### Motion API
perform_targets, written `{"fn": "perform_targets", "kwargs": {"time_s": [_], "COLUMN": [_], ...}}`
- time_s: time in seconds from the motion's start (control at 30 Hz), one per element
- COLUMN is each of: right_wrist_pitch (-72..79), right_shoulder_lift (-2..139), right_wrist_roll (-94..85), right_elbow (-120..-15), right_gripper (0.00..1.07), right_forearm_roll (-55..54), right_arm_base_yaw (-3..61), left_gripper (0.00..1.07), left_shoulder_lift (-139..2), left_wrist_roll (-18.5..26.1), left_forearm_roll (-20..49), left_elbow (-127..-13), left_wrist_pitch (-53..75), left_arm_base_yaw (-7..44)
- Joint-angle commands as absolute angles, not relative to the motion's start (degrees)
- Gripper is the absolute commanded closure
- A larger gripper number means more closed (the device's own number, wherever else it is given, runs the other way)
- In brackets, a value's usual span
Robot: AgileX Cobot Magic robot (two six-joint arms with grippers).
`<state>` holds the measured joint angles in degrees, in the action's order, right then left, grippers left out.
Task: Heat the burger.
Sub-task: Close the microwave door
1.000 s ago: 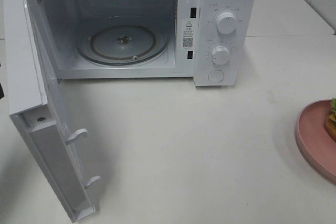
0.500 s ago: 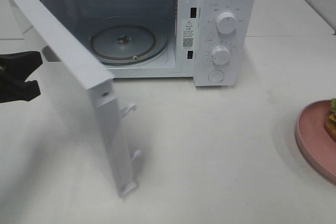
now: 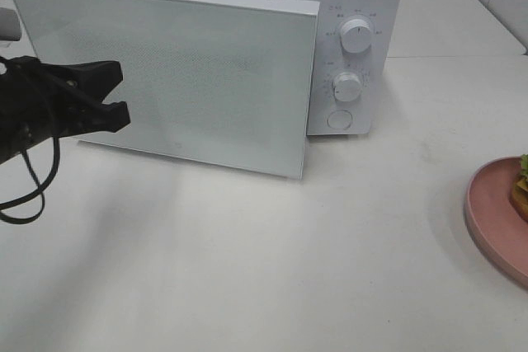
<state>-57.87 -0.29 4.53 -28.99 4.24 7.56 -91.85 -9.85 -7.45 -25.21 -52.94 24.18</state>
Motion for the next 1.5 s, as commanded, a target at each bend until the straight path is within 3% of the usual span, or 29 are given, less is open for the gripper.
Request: {"fn": "perform_targets", "kwargs": {"time_s": [0.03, 0.1, 0.6, 1.5], "right_wrist_pitch": [-57.12, -57.12, -57.12, -57.12], "right_shoulder_lift": [-1.72, -1.72, -1.72, -1.72], "right_wrist_roll": [4.07, 4.07, 4.07, 4.07], "right_elbow": [-28.71, -28.71, -28.71, -28.71], "right_gripper": [0.31, 0.31, 0.31, 0.31], "right_forearm_roll": [4.35, 4.35, 4.35, 4.35], "right_arm_base_yaw": [7.33, 7.33, 7.33, 7.33], "left_gripper": [1.07, 1.07, 1.07, 1.07], "left_shoulder_lift": [-92.99, -95.91, -104.28, -115.79], "left_wrist_roll": [-8.94, -8.88, -8.88, -7.51], "left_forearm_roll": [-4.41, -2.12, 3.44, 6.53], "left_elbow": [-27.33, -30.19, -41.14, -64.17], "left_wrist_pitch": [-53.40, -53.34, -50.31, -40.79], "left_arm_base_yaw": [26.41, 29.62, 35.29, 34.61]}}
